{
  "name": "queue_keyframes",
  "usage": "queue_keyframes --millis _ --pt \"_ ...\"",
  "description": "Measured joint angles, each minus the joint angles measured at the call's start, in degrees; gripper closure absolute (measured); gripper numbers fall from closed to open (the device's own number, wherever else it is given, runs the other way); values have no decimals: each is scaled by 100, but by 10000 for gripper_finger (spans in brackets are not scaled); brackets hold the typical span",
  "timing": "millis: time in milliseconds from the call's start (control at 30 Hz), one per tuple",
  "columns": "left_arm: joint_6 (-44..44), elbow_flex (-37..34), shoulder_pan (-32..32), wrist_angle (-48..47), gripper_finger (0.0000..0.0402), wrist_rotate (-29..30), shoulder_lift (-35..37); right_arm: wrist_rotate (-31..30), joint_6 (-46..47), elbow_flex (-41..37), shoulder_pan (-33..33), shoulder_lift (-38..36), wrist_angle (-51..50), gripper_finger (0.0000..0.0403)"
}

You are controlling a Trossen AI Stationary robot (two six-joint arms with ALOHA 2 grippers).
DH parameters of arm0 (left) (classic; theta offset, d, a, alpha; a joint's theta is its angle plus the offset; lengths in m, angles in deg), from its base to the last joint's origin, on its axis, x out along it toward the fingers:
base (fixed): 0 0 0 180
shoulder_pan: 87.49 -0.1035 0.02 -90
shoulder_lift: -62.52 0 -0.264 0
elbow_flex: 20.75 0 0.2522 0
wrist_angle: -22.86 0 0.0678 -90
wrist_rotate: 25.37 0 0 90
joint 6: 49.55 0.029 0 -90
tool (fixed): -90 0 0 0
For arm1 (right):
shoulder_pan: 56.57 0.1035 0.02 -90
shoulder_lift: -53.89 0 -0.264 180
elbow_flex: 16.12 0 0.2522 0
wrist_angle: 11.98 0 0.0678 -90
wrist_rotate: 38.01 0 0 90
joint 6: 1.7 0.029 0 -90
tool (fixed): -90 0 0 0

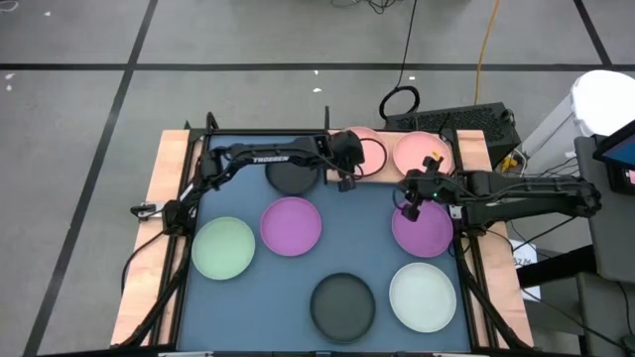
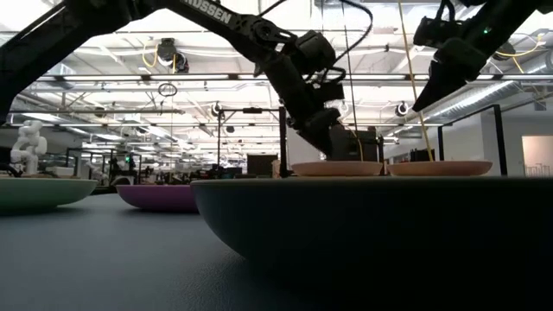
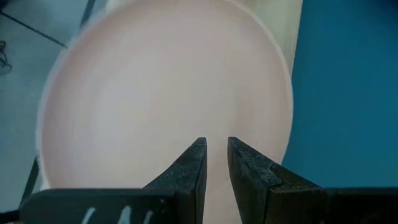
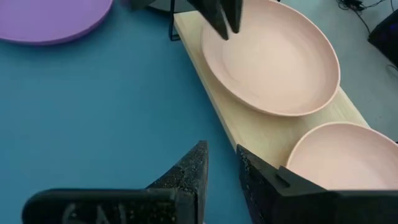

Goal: Place and stack plates onto a shelf
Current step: Adjust the pink plates on the shelf

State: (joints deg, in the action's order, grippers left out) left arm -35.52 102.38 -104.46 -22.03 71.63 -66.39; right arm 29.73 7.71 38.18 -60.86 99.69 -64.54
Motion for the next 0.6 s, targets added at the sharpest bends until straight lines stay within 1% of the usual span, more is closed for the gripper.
queue_keyframes --millis 400,500,600 --pt "-45 11 83 -302 329 208 -93 37 -58 0 2 -2 -43 332" --pt "33 1 129 -304 329 221 -88 124 -89 0 2 -2 -39 332" --pt "194 -7 217 -254 329 367 -70 137 -152 0 2 -2 25 332"
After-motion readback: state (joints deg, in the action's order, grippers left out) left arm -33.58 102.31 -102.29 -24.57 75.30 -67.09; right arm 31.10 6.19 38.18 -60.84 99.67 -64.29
